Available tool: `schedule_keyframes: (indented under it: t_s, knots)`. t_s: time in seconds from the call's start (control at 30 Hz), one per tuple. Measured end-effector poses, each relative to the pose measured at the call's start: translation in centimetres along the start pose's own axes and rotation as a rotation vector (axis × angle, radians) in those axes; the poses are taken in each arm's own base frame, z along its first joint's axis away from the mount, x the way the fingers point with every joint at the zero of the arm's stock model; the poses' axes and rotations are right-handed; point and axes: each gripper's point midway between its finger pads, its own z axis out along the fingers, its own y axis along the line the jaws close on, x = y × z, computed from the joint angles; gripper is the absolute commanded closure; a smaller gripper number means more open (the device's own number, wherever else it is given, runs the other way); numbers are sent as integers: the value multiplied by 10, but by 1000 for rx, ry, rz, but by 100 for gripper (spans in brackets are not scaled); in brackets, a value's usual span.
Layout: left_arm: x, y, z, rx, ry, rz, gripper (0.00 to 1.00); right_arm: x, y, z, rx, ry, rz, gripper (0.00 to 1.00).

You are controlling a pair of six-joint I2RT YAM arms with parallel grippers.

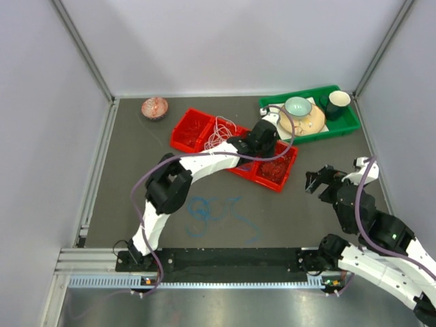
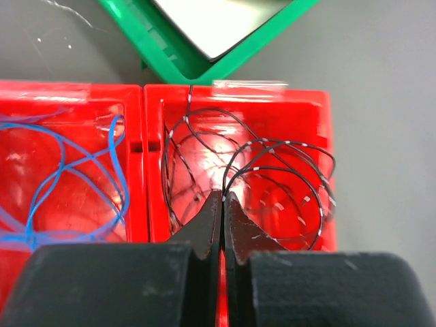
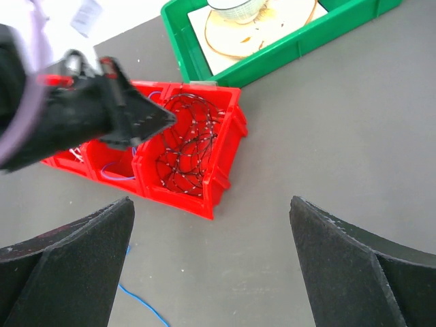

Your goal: Untangle the cables

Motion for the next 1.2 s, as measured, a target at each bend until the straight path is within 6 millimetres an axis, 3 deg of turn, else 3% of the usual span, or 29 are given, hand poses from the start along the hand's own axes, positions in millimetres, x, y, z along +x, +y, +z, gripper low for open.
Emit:
schedule_keyframes:
  t_s: [0.1, 0.13, 0.23, 0.3, 0.53, 0.63, 0.97, 1.2]
  knots:
    - [15, 6, 23, -26, 29, 23, 99, 0, -2, -2, -1, -2, 9, 5]
    - [22, 9, 30, -38, 43, 30, 85, -1, -3, -3, -3, -4, 12, 5]
    - [37, 15, 41, -55, 74, 47, 58, -2, -4, -4, -7, -9, 19, 5]
    - [44, 14, 41, -58, 90, 57, 50, -2, -4, -4, -7, -8, 18, 5]
    - [45, 5, 34, -61, 93, 104, 48, 1, -3, -2, 1, 3, 7, 5]
    - [35, 0, 23, -58, 79, 114, 48, 4, -2, 0, 6, 15, -1, 5]
    - [-39, -22, -45, -38, -71, 101, 42, 10, 5, 0, -19, 46, 13, 6]
    - [-35, -12, -53, -83, -65, 105, 43, 18, 11, 2, -33, 83, 2, 7]
